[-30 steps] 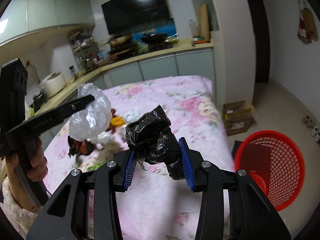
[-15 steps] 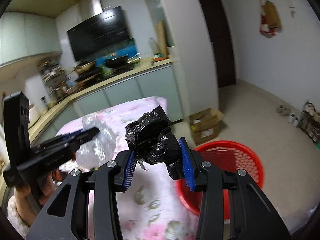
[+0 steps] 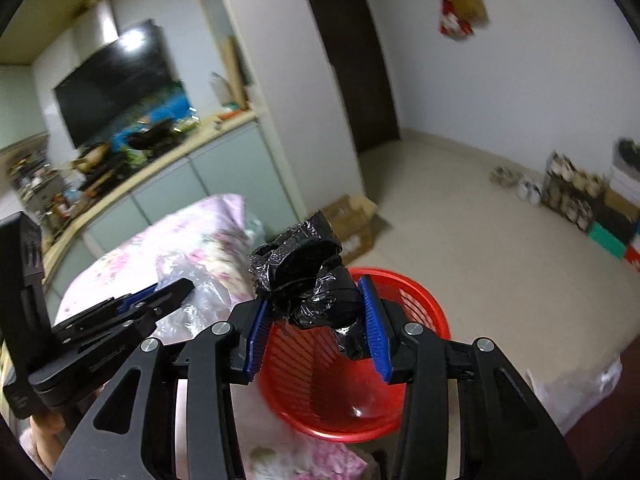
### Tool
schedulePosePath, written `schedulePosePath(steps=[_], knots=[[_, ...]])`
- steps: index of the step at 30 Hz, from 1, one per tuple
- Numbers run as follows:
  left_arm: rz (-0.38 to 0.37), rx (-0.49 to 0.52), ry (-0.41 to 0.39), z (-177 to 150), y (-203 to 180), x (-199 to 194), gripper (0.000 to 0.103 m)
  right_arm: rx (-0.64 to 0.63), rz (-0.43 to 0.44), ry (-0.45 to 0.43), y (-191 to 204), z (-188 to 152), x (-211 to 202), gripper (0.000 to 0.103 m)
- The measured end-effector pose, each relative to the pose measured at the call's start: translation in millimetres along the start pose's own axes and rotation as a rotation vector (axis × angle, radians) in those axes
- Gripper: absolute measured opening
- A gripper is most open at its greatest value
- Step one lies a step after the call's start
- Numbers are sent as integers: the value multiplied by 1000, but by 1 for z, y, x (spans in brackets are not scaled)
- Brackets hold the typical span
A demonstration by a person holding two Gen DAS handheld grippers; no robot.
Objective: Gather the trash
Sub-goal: 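Carry both bags to the red basket with both tools, then open both tools to drop the bags into the red basket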
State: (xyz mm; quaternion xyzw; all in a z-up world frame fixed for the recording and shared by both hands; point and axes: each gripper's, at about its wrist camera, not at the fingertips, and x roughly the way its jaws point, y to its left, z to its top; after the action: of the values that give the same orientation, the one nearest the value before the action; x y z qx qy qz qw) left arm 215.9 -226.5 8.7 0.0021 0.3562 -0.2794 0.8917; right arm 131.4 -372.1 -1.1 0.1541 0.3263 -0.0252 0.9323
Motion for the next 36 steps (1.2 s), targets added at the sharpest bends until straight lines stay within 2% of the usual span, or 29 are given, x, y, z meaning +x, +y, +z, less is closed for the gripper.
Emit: schedulePosePath(steps=[4,10,13,14,15,16,19,28,36], knots=[[0,19,60,-5,-14,32,23,48,-62,68,-13,-7,23,41],[2,52,137,-19,-26,65,30,88,-102,135,-20,-15,44,43],[-1,46,153,-23,-25,72,37,107,-111,149,-27,-16,48,53],[-2,43,154,-23,-25,72,41,116,-110,151,-30,-15,50,61],[-3,39,156,-22,-25,73,52,129,-109,148,-32,-15,49,64],[-5,36,155,-22,-24,72,57,136,-109,144,-33,-15,48,65],[-5,39,146,-20,-22,68,65,138,-109,139,-33,-13,46,65],[-8,46,108,-14,-21,50,80,129,-103,106,-30,-7,34,65],[20,67,88,-14,-20,40,82,135,-120,64,-32,-3,21,65]])
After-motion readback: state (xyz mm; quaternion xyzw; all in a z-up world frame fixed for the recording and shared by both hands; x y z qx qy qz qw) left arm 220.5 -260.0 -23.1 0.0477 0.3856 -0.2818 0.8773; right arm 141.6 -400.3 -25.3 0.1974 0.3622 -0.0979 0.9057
